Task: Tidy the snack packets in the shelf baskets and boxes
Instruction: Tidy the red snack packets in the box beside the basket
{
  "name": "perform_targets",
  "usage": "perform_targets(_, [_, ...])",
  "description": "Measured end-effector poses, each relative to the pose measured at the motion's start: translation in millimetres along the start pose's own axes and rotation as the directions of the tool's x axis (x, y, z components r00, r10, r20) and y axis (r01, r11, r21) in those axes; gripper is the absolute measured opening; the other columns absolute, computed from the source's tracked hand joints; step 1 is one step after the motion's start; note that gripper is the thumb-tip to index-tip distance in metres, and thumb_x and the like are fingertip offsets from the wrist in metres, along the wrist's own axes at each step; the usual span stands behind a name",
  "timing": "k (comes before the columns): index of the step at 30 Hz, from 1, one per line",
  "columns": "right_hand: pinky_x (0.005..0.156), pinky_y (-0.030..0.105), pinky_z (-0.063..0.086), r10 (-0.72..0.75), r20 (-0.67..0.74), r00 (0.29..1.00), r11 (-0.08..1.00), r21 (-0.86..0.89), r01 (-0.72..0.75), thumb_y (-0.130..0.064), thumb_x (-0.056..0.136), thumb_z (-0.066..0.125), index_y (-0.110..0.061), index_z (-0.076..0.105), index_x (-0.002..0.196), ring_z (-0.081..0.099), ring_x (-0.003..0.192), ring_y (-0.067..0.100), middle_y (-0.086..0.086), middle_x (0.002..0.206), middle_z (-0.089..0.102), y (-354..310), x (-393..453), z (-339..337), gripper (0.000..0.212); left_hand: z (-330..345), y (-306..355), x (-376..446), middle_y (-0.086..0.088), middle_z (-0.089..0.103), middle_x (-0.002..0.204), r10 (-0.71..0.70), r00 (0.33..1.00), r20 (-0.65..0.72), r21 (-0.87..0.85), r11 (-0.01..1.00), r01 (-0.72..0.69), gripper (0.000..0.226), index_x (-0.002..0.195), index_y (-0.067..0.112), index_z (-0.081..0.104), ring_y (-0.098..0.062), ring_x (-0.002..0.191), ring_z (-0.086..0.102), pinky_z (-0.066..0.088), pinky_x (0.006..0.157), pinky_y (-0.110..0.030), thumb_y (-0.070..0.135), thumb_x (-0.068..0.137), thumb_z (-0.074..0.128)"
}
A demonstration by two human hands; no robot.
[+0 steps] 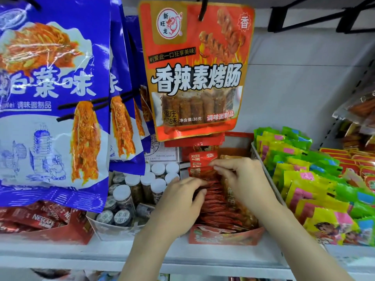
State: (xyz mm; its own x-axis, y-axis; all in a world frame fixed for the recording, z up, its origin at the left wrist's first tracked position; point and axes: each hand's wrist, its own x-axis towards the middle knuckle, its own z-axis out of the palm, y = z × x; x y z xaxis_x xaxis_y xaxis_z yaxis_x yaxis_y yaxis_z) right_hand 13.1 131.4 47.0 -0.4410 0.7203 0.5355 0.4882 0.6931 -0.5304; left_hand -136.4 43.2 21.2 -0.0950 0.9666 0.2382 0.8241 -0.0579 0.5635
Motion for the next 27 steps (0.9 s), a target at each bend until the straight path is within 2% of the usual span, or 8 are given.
perform_targets(7, [0.093,0.024,0.049,0.154,0.36,0.92,0.973,-0.215,-0.079,-0.014,0.098,0.053,-0.031,0.071,0.116,0.065,0.107,0.02,-0.001,0.114,0.072,7,8,8,0.03,-3,-5,-1,0.016,0.062,0.101,0.043,0.979,-0.199,-0.024,0.999,-0.049,0.011,0.099,0.026,0.072,-0.005,0.096,0.055,0.045,0.083,-0.022,0.029,0.09,0.069])
perform_targets(11, [0.077,0.0,0.036,0.168,0.432,0.886,0.971,-0.23,-0.072,-0.008,0.099,0.05,-0.03,0.069,0.119,0.063,0.11,0.019,-0.001,0.118,0.07,7,12,2,0.036,-3,-8,1,0.009,0.049,0.106,0.027,0.952,-0.304,0.015,1.0,-0.023,0.008,0.091,0.022,0.074,-0.006,0.103,0.041,0.037,0.083,-0.019,0.025,0.084,0.076])
perform_targets(14, [0.081,0.002,0.034,0.197,0.551,0.811,0.963,-0.263,-0.055,-0.004,0.099,0.045,-0.033,0.064,0.126,0.059,0.115,0.017,-0.003,0.126,0.065,5,20,-2,0.044,1,-7,2,0.01,0.048,0.131,0.031,0.981,-0.194,-0.013,0.999,-0.034,0.018,0.111,0.028,0.057,-0.007,0.121,0.042,0.04,0.097,-0.024,0.029,0.094,0.063])
perform_targets(16, [0.092,0.015,0.043,0.231,0.634,0.738,0.953,-0.301,-0.04,0.002,0.093,0.041,-0.037,0.064,0.125,0.059,0.114,0.016,-0.005,0.127,0.064,1,27,-8,0.055,4,-7,1,0.009,0.052,0.131,-0.011,0.995,-0.096,-0.052,0.999,0.006,0.023,0.119,0.032,0.04,-0.008,0.118,0.048,0.045,0.093,-0.026,0.035,0.099,0.051])
perform_targets(18, [0.093,0.02,0.047,0.258,0.586,0.768,0.943,-0.327,-0.067,0.004,0.085,0.042,-0.035,0.07,0.116,0.063,0.108,0.014,-0.006,0.117,0.069,-1,34,-17,0.057,6,-7,1,0.008,0.054,0.129,-0.015,0.998,-0.068,-0.038,0.999,0.013,0.029,0.126,0.033,0.033,-0.009,0.114,0.052,0.048,0.089,-0.028,0.037,0.101,0.046])
perform_targets(21, [0.093,0.031,0.053,0.262,0.317,0.911,0.927,-0.345,-0.146,-0.003,0.085,0.053,-0.026,0.074,0.108,0.067,0.101,0.016,0.0,0.104,0.075,5,46,-18,0.039,7,-8,1,0.008,0.054,0.13,0.006,0.997,-0.078,-0.024,1.0,-0.008,0.035,0.135,0.032,0.037,-0.01,0.118,0.051,0.043,0.088,-0.023,0.036,0.102,0.045])
perform_targets(24, [0.09,0.038,0.053,0.29,0.239,0.927,0.891,-0.421,-0.17,-0.02,0.087,0.066,-0.029,0.073,0.108,0.065,0.104,0.024,0.006,0.108,0.072,10,48,-2,0.024,8,-11,2,0.01,0.057,0.126,0.006,0.996,-0.088,-0.04,0.999,-0.01,0.032,0.134,0.031,0.043,-0.009,0.117,0.05,0.042,0.088,-0.023,0.036,0.102,0.044])
perform_targets(27, [0.092,0.039,0.049,0.259,0.232,0.938,0.863,-0.491,-0.117,-0.031,0.084,0.073,-0.029,0.072,0.112,0.056,0.112,0.028,0.005,0.116,0.063,12,45,14,0.029,8,-12,3,0.012,0.061,0.12,0.045,0.996,-0.071,-0.01,0.999,-0.046,0.026,0.124,0.027,0.056,-0.01,0.114,0.047,0.039,0.095,-0.025,0.033,0.103,0.043])
